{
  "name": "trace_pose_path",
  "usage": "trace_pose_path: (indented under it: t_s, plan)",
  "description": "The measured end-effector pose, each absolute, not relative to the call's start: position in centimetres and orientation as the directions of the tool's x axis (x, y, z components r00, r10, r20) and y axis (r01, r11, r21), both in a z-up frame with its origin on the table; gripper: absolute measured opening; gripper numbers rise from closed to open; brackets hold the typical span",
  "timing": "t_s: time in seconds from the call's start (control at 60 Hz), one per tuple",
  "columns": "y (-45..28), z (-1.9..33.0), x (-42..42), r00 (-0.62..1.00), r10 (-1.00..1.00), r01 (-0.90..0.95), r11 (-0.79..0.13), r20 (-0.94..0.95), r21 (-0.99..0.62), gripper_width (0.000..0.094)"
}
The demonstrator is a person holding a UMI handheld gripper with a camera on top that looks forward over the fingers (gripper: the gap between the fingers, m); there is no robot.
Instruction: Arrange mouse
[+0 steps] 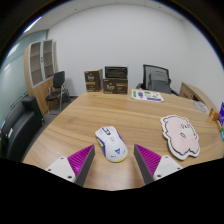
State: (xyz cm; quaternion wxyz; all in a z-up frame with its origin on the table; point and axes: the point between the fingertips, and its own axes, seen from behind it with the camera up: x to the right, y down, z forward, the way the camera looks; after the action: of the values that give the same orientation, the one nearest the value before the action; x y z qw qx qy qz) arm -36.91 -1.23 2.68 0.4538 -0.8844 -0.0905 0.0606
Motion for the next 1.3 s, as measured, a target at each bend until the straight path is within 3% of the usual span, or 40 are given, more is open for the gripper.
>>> trace_pose_path:
  t_s: [0.133,0.383,0.467,0.5,0.717,0.867,1.017,1.133,1.3]
  plan:
    - [1.2,1.0,-38.1,0.956,0.292,0.183,-0.569,0.011,-0.801,0.0819]
    - [5.3,-0.8,-37.2,0.982,0.181,0.077,-0.604,-0.043,-0.793,0.0813]
    - [6.6,-1.1,-36.7,0.989,0.145,0.082,-0.598,-0.007,-0.797,0.0691]
    - [7.0,-1.2,-36.6,0.992,0.123,0.063,-0.604,-0.015,-0.795,0.0534]
    - [6.7,-1.2,-36.0,1.0,-0.012,-0.006,-0.666,0.003,-0.745,0.0367]
    - [8.3,4.3,-34.2,0.999,-0.028,-0.003,-0.612,0.018,-0.791,0.0363]
    - [11.3,9.4,-25.4,0.994,-0.097,-0.02,-0.552,0.041,-0.833,0.0362]
    - [12.7,8.9,-17.6,0.989,-0.128,-0.016,-0.561,0.068,-0.828,0.0362]
    - [14.6,5.0,-11.7,0.995,-0.084,-0.005,-0.609,0.059,-0.793,0.0368]
